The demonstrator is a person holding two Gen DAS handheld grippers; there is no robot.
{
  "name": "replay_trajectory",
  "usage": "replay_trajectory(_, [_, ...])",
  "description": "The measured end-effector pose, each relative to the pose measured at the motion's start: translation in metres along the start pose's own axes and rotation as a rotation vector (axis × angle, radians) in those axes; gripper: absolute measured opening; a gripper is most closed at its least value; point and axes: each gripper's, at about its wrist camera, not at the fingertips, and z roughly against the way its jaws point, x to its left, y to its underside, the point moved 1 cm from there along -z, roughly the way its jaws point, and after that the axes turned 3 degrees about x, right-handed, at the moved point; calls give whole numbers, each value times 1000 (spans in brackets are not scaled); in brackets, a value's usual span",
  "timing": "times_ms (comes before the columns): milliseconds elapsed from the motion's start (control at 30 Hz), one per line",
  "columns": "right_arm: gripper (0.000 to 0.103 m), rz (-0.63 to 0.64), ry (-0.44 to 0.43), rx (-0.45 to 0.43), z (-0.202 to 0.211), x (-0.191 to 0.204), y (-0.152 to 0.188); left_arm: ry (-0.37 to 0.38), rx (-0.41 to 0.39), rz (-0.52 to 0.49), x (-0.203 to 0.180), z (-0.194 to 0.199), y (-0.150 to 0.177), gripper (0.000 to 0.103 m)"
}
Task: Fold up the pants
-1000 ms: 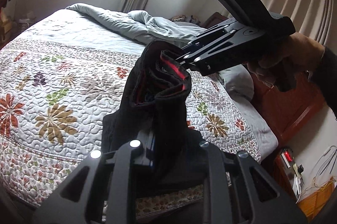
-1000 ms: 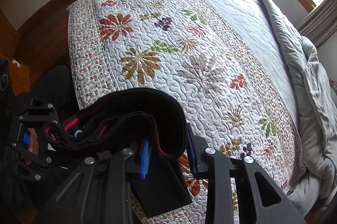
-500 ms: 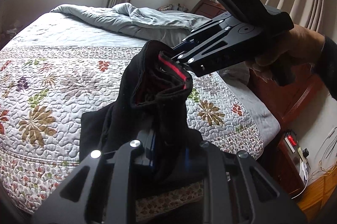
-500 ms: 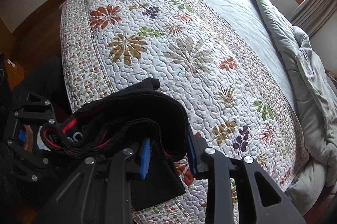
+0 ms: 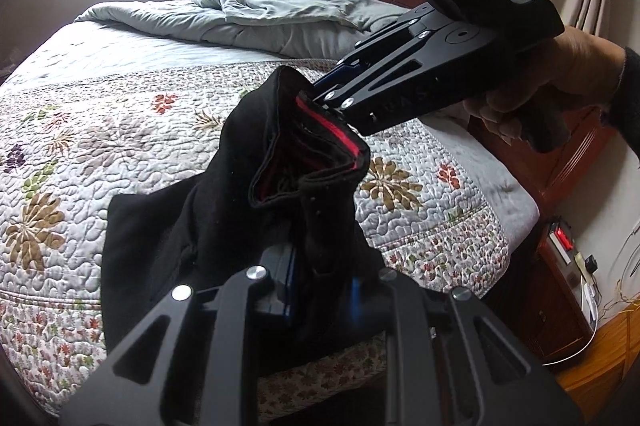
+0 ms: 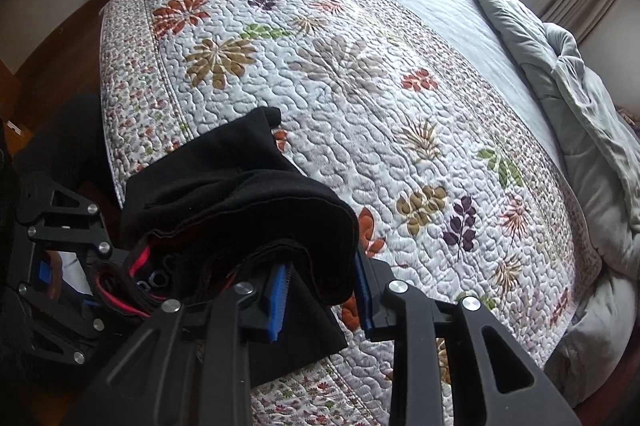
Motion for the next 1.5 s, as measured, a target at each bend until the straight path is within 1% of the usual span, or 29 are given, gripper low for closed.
replay_trajectory(267, [26,-44,-13,9,-29,-14,31,-9,64,-30,-13,-40,14,18])
replay_trajectory(567, [26,-89,-40,10,-56,-26,60,3,123,-37,-22,-76,29,19])
replay_trajectory(867, [26,-133,-67,3,-79,-33,80,-5,167,-50,-26,-99,41,19])
replay_trajectory(1033, [26,-157,-63,1,-87,-35,89,-9,186,-62,-28,-107,46,19])
replay_trajectory(1133, [26,-167,-54,-1,-88,-34,93,-14,196,-78,-29,-110,49,20])
replay_trajectory(1300, [27,-181,-10,5,-90,-30,99,-17,202,-107,-29,-112,53,21])
replay_trajectory(1367, [29,-192,14,14,-90,-30,101,-20,205,-120,-29,-112,55,22])
replay_trajectory(1433, [29,-207,45,33,-90,-31,105,-19,209,-131,-30,-112,55,25])
replay_trajectory(1467, [29,-219,52,38,-90,-32,108,-15,212,-136,-31,-111,55,32])
replay_trajectory(1500, [29,-238,61,44,-88,-34,112,-4,218,-142,-32,-111,54,36])
